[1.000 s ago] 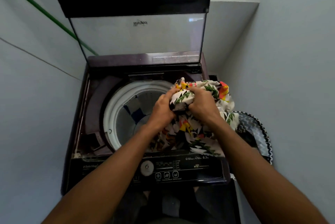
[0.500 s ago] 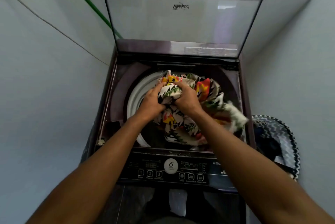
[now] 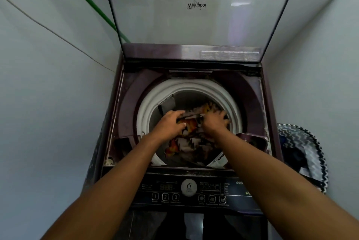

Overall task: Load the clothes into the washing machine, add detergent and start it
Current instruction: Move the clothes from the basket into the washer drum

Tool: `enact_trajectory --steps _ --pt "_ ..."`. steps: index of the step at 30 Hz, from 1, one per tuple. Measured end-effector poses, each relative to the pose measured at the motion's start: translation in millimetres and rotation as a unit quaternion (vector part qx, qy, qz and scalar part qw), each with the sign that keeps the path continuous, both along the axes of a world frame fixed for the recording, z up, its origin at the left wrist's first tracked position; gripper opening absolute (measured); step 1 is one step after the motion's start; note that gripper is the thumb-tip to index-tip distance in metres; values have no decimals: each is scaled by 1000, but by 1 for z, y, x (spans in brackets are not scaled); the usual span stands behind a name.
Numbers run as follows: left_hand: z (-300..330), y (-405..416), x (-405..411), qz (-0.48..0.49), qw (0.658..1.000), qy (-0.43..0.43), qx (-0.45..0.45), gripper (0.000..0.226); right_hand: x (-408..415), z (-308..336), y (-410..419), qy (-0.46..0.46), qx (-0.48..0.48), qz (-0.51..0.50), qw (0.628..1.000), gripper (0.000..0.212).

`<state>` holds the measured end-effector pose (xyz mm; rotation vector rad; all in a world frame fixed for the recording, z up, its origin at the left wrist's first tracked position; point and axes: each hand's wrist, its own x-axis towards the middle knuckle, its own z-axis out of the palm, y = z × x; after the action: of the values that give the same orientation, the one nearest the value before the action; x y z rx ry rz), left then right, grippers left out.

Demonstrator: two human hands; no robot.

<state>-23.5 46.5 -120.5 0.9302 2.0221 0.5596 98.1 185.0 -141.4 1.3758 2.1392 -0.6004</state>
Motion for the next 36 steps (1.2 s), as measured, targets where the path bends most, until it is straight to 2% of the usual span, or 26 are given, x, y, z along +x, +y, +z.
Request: enact_trajectory --steps 4,6,7,9,10,16,20,26,32,36 --pt "-8 15 13 -18 1000 6 -3 52 1 -1 -3 101 -2 17 995 37" --pt "-10 20 18 -23 1000 8 -7 51 -1 2 -7 146 -23 5 989 15" --pt "-10 22 19 -21 1000 10 -6 49 -1 0 -7 164 -28 -4 986 11" --pt "-12 24 21 -6 1000 15 2 44 1 -1 -5 193 -24 -15 981 30" --pt "-12 26 21 3 1000 16 8 41 3 3 -5 205 -12 -17 978 33" --pt "0 33 24 26 998 27 50 34 12 26 2 251 28 -22 967 8" --pt "13 47 34 25 995 42 84 32 22 40 8 293 66 -47 953 17" --pt "41 85 66 18 991 19 134 33 55 64 30 342 110 -76 930 17" --pt "69 130 121 -23 979 22 199 34 114 90 55 383 279 -1 881 12" --pt "77 159 163 -102 969 43 220 31 169 85 78 386 295 -79 871 12"
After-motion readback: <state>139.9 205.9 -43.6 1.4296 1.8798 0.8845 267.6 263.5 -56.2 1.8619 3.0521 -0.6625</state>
